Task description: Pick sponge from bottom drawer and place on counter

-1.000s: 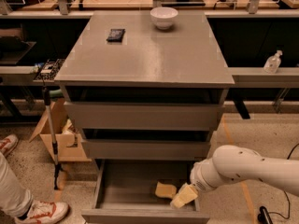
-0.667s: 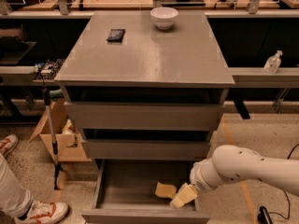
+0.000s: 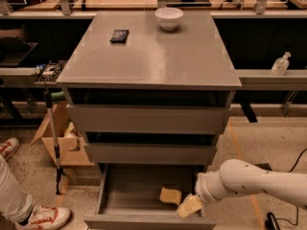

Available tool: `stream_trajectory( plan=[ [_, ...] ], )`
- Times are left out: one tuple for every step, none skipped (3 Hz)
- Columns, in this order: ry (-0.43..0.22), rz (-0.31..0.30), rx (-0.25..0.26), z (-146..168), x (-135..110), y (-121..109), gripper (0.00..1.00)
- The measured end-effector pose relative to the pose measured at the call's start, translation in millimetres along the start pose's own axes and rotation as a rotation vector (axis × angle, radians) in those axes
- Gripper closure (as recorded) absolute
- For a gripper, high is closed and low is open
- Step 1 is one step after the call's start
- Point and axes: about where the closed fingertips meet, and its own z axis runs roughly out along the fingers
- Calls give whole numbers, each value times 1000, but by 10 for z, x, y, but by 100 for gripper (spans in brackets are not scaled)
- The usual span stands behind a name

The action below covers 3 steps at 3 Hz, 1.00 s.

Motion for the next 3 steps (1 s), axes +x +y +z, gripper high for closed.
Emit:
stream_trajectory(
  plan=[
    [-42,15,2,330,185,-163,0],
    [-83,45,10,733,374,-385,0],
    [-173,90,-4,1100,502,-610,0]
  ],
)
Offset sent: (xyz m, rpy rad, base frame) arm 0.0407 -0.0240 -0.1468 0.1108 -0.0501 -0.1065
